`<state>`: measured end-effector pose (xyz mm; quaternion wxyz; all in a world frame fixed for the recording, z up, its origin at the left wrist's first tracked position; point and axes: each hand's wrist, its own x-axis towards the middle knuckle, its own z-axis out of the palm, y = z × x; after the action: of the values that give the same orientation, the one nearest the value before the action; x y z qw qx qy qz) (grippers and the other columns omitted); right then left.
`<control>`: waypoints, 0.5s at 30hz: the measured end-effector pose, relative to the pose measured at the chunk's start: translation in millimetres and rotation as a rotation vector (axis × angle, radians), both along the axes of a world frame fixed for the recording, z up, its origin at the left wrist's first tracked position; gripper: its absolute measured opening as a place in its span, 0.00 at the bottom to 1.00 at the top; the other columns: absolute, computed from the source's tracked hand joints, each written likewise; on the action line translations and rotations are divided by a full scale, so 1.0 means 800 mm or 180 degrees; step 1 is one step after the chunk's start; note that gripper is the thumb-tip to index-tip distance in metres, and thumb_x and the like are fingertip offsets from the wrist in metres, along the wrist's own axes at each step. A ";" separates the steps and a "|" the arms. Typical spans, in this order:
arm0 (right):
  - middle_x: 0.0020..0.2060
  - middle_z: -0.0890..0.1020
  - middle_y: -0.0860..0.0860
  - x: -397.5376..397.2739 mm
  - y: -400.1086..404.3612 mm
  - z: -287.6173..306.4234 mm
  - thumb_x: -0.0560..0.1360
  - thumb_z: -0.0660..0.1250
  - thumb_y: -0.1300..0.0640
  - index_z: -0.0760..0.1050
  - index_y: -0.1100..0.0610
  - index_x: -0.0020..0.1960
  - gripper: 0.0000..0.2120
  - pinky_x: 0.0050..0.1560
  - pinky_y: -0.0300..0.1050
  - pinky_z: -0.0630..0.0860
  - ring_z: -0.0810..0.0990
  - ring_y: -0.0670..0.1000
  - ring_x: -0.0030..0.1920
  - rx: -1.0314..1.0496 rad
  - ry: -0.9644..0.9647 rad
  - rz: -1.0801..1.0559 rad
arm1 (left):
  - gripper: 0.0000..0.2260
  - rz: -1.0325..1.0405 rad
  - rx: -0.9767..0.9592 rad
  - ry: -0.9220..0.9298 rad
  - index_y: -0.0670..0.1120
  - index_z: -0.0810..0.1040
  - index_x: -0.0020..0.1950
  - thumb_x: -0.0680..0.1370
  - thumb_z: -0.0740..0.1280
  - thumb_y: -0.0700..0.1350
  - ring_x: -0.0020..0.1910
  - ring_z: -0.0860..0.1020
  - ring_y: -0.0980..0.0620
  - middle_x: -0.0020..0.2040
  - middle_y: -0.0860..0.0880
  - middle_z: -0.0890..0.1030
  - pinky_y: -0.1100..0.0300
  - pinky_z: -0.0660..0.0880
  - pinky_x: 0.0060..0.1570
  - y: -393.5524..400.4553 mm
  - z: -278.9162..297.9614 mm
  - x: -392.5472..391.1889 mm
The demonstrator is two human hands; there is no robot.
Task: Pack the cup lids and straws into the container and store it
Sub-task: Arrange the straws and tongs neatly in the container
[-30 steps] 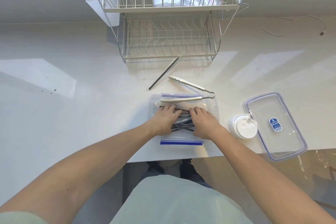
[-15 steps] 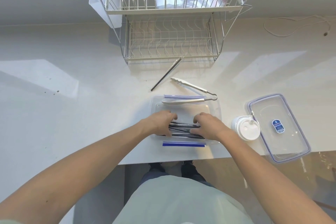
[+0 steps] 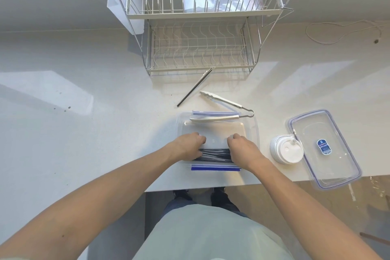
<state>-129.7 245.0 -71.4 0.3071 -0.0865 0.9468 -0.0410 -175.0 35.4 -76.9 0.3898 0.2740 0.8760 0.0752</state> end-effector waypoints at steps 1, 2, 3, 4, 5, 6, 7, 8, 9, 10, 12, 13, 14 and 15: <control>0.53 0.77 0.58 0.000 0.000 0.000 0.76 0.61 0.70 0.75 0.61 0.56 0.11 0.43 0.48 0.70 0.77 0.60 0.52 -0.0021 -0.0033 -0.0034 | 0.14 0.0027 -0.0005 0.0011 0.43 0.74 0.66 0.81 0.64 0.45 0.53 0.79 0.40 0.59 0.42 0.76 0.49 0.76 0.53 0.000 0.000 -0.001; 0.53 0.77 0.58 0.000 0.000 0.001 0.76 0.61 0.69 0.75 0.60 0.56 0.11 0.43 0.48 0.72 0.77 0.59 0.50 -0.0030 -0.0079 -0.0047 | 0.14 0.0036 -0.0009 0.0025 0.43 0.73 0.66 0.81 0.64 0.45 0.53 0.79 0.40 0.60 0.42 0.77 0.49 0.76 0.53 -0.001 0.001 -0.002; 0.53 0.78 0.57 0.000 0.000 0.002 0.77 0.61 0.68 0.76 0.60 0.55 0.10 0.44 0.48 0.73 0.77 0.58 0.49 -0.0032 -0.0133 -0.0046 | 0.14 0.0042 0.0003 0.0040 0.43 0.73 0.66 0.82 0.64 0.46 0.54 0.79 0.41 0.60 0.42 0.77 0.50 0.76 0.53 -0.002 0.002 -0.002; 0.53 0.79 0.57 -0.001 0.000 0.004 0.77 0.61 0.68 0.76 0.59 0.55 0.10 0.44 0.48 0.74 0.78 0.58 0.48 -0.0041 -0.0186 -0.0052 | 0.15 0.0051 0.0053 0.0059 0.44 0.74 0.67 0.82 0.63 0.46 0.55 0.79 0.41 0.61 0.43 0.77 0.51 0.76 0.54 -0.002 0.004 -0.003; 0.52 0.79 0.57 -0.003 0.000 0.007 0.78 0.61 0.67 0.77 0.59 0.54 0.09 0.45 0.49 0.76 0.78 0.58 0.47 -0.0061 -0.0222 -0.0072 | 0.15 0.0076 0.0158 0.0082 0.44 0.74 0.68 0.82 0.63 0.47 0.57 0.79 0.42 0.62 0.44 0.78 0.52 0.75 0.54 -0.003 0.008 -0.004; 0.51 0.80 0.56 -0.006 0.000 0.011 0.78 0.60 0.66 0.77 0.59 0.53 0.09 0.46 0.51 0.77 0.79 0.58 0.47 -0.0102 -0.0228 -0.0104 | 0.16 0.0155 0.0326 0.0105 0.46 0.74 0.68 0.82 0.63 0.48 0.58 0.79 0.44 0.61 0.46 0.79 0.55 0.74 0.54 -0.003 0.013 -0.007; 0.50 0.81 0.56 -0.010 -0.002 0.017 0.79 0.59 0.64 0.77 0.59 0.52 0.08 0.46 0.52 0.78 0.80 0.59 0.47 -0.0169 -0.0189 -0.0142 | 0.15 0.0287 0.0527 0.0133 0.47 0.76 0.67 0.82 0.64 0.49 0.57 0.79 0.46 0.59 0.48 0.81 0.56 0.73 0.53 -0.004 0.019 -0.011; 0.48 0.81 0.56 -0.015 -0.004 0.025 0.80 0.59 0.62 0.77 0.58 0.51 0.08 0.46 0.53 0.79 0.80 0.60 0.45 -0.0259 -0.0098 -0.0198 | 0.14 0.0438 0.0728 0.0210 0.48 0.77 0.65 0.82 0.64 0.50 0.54 0.80 0.48 0.56 0.50 0.83 0.57 0.74 0.51 -0.006 0.027 -0.017; 0.45 0.82 0.55 -0.023 -0.007 0.034 0.80 0.58 0.60 0.77 0.58 0.48 0.09 0.44 0.53 0.79 0.80 0.60 0.44 -0.0365 0.0062 -0.0265 | 0.12 0.0574 0.0916 0.0379 0.49 0.79 0.62 0.81 0.64 0.51 0.51 0.80 0.49 0.52 0.52 0.84 0.57 0.74 0.49 -0.008 0.036 -0.024; 0.42 0.82 0.54 -0.033 -0.009 0.044 0.81 0.59 0.57 0.77 0.57 0.46 0.10 0.43 0.52 0.78 0.80 0.61 0.43 -0.0472 0.0290 -0.0333 | 0.10 0.0673 0.1076 0.0637 0.50 0.81 0.58 0.80 0.64 0.51 0.47 0.81 0.50 0.48 0.54 0.84 0.58 0.74 0.47 -0.011 0.045 -0.034; 0.40 0.83 0.52 -0.059 -0.015 0.065 0.81 0.60 0.52 0.77 0.54 0.44 0.11 0.41 0.50 0.76 0.81 0.59 0.42 -0.0676 0.0803 -0.0416 | 0.07 0.0923 0.1349 0.1156 0.51 0.82 0.51 0.79 0.65 0.50 0.42 0.79 0.52 0.41 0.55 0.83 0.58 0.74 0.43 -0.017 0.059 -0.056; 0.41 0.83 0.50 -0.073 -0.018 0.074 0.81 0.61 0.52 0.77 0.53 0.45 0.10 0.41 0.50 0.75 0.81 0.57 0.42 -0.0801 0.1024 -0.0424 | 0.06 0.1143 0.1458 0.1326 0.52 0.81 0.50 0.78 0.65 0.50 0.40 0.79 0.52 0.39 0.56 0.82 0.58 0.74 0.42 -0.019 0.063 -0.068; 0.43 0.83 0.49 -0.089 -0.022 0.082 0.81 0.62 0.52 0.78 0.53 0.48 0.08 0.42 0.50 0.76 0.81 0.57 0.43 -0.0938 0.1204 -0.0405 | 0.06 0.1412 0.1519 0.1420 0.52 0.81 0.51 0.77 0.66 0.50 0.40 0.78 0.53 0.38 0.57 0.80 0.58 0.73 0.41 -0.023 0.065 -0.082; 0.46 0.83 0.50 -0.105 -0.026 0.088 0.81 0.62 0.53 0.79 0.54 0.51 0.08 0.43 0.51 0.76 0.82 0.57 0.45 -0.1053 0.1341 -0.0365 | 0.07 0.1683 0.1521 0.1429 0.52 0.80 0.53 0.77 0.66 0.50 0.41 0.78 0.53 0.39 0.57 0.80 0.58 0.72 0.42 -0.026 0.065 -0.098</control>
<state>-214.1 224.1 -0.7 0.0823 -0.0883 0.9737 -0.1935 -253.0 14.6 -25.0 0.0821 0.1320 0.9373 0.3121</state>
